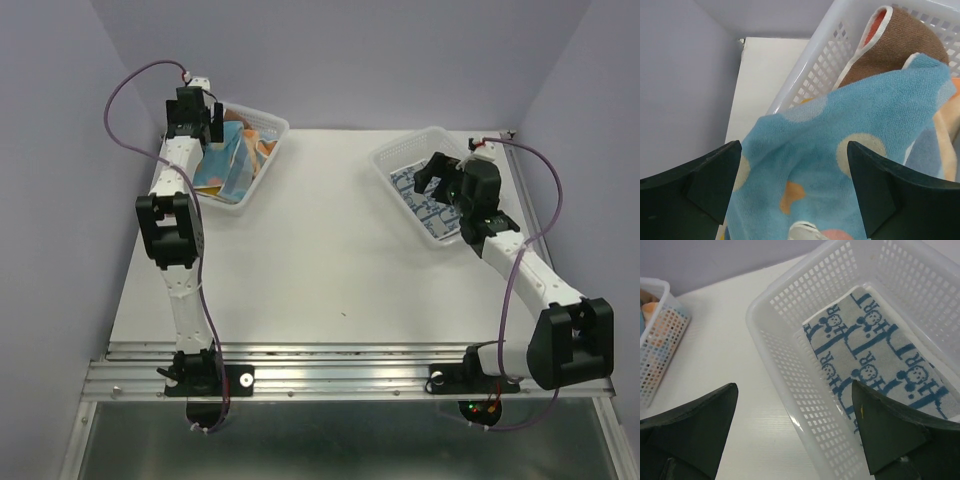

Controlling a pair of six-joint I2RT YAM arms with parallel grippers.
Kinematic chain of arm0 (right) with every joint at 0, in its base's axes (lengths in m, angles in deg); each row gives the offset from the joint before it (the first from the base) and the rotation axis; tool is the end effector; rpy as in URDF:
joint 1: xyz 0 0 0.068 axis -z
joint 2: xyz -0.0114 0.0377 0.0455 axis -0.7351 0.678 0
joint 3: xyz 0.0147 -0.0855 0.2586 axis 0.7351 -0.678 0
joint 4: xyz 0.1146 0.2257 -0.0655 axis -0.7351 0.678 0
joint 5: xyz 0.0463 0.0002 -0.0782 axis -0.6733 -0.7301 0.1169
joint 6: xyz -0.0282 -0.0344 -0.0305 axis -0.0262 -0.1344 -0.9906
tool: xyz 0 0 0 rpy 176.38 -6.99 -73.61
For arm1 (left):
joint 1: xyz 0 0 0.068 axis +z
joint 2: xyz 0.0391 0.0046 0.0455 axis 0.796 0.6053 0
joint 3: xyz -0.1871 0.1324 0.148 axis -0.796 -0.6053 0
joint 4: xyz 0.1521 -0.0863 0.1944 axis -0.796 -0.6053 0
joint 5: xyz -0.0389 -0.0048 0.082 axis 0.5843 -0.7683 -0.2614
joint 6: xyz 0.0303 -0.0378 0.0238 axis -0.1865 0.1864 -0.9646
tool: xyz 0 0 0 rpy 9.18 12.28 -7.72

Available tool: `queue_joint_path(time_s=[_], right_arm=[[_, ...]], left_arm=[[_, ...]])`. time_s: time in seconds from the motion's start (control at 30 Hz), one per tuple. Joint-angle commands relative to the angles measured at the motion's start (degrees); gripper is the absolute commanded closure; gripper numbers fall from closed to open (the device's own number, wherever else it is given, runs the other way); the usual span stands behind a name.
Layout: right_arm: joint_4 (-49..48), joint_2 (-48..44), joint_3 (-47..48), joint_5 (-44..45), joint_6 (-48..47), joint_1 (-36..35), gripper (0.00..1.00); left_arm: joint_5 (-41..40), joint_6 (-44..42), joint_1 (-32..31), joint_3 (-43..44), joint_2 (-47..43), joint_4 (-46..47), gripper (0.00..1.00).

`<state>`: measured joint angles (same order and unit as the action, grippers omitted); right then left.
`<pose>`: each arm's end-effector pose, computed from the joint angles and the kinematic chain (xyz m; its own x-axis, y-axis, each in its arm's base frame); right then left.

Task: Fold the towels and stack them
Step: Grab crumpled towel

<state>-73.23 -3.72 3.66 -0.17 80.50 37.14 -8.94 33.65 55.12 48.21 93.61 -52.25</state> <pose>0.3012 0.0516 0.3040 -0.2946 0.3249 -0.8987 -0.0014 0.9403 0.3404 0.5325 0.0289 0.3021 -0.4193 0.1552 -0.8945 -0.1448 0.9612 0.2347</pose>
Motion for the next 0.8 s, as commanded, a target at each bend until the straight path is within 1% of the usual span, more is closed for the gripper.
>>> queue_joint_path(time_s=[0.0,0.3,0.47,0.53,0.57,0.6,0.67,0.77], right_arm=[[0.1,-2.7,-1.5,5.0,1.2,-0.2,0.00],[1.5,-2.9,-1.9,5.8,0.5,-0.3,0.00],[2.2,-3.3,-2.4,7.0,0.1,-0.2,0.00],[2.4,-3.5,-2.6,7.4,0.0,-0.2,0.00],[2.4,-3.6,-2.7,7.5,-0.1,-0.2,0.00],[2.3,-3.7,-2.8,7.7,0.0,-0.2,0.00],[2.4,-3.7,-2.8,7.7,0.0,-0.3,0.00],[2.5,-3.7,-2.7,7.9,-0.1,-0.2,0.00]], left_arm=[[-1.7,-6.0,0.5,5.1,1.8,-0.1,0.01],[-2.1,-8.2,1.2,8.1,4.8,1.1,0.02],[-4.2,-9.1,1.2,9.9,7.4,1.2,0.02],[-4.5,-9.4,1.2,10.6,7.8,1.1,0.05],[-4.7,-9.5,1.2,10.9,8.3,1.3,0.09],[-4.9,-9.5,1.2,11.1,8.4,1.4,0.16],[-4.9,-9.5,1.2,11.2,8.2,1.6,0.26],[-4.8,-10.8,1.1,11.0,8.2,1.7,0.54]])
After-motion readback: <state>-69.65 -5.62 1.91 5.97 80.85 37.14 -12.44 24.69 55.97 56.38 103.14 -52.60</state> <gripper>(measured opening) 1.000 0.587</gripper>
